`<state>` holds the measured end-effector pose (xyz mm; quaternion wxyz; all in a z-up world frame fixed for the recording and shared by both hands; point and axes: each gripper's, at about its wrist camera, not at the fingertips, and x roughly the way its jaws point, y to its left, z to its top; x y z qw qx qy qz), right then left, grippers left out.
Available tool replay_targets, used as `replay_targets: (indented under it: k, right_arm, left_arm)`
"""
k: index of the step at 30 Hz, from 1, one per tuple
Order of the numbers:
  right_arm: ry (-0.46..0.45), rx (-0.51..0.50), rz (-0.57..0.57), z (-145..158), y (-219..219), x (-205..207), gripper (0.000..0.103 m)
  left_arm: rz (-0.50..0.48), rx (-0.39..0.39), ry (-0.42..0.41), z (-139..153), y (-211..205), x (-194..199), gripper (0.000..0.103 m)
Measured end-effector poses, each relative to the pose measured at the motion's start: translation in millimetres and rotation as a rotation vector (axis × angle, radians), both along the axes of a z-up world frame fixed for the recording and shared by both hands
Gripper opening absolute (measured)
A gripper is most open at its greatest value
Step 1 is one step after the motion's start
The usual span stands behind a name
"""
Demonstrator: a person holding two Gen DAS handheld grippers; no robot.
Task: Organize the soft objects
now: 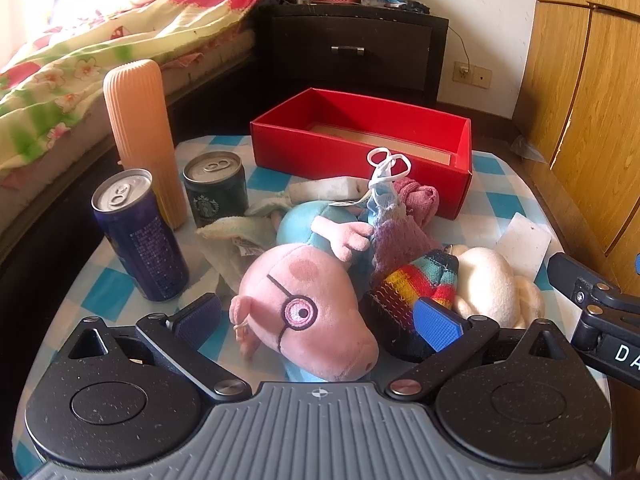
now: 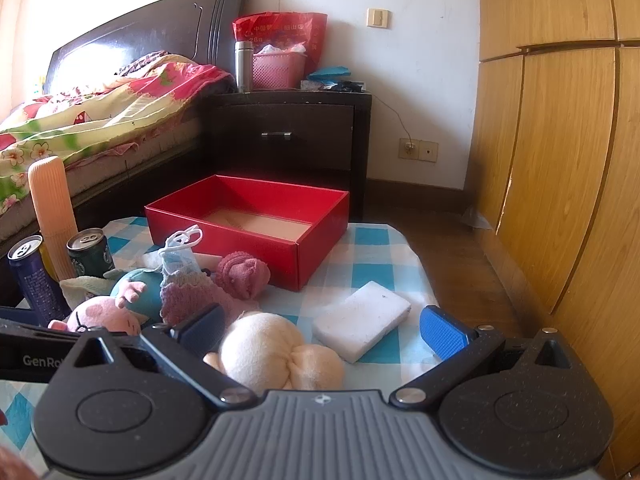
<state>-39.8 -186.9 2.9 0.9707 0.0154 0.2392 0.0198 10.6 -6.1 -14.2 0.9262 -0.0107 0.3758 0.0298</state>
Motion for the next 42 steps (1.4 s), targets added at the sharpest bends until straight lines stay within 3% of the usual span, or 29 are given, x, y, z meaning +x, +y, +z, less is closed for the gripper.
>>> replay_targets:
  k: [20,26,33,38,42]
  right_arm:
    - [0.036,-0.003,-0.017,-6.5,-11.5,1.4,0.085]
    - [0.077,-0.012,-0.066,-14.2,-30.3,9.5,0.085]
    - [0.214,0.064,-0.102,-15.0,-50.5,57.6,0.085]
    - [0.270,0.073,-0.039,-15.2,-44.3,75.2,0.085]
    - [0.268,-0.005,0.157,-13.2,-22.3,68.0,0.085]
  left_arm:
    - [-0.027,0.012,0.025,-4.0,-7.7,1.8,0.098]
    - [-0.076,0.025,0.030,-6.2,-16.1,0.9,0.098]
    - [-0.107,0.010,0.040,-7.8,-21.2,5.5,0.098]
    - [-0.149,0.036,0.010,-4.2,-13.4,4.2,0.098]
    - [-0.192,0.053,0.012,-6.9,-2.9,-3.4,0.098]
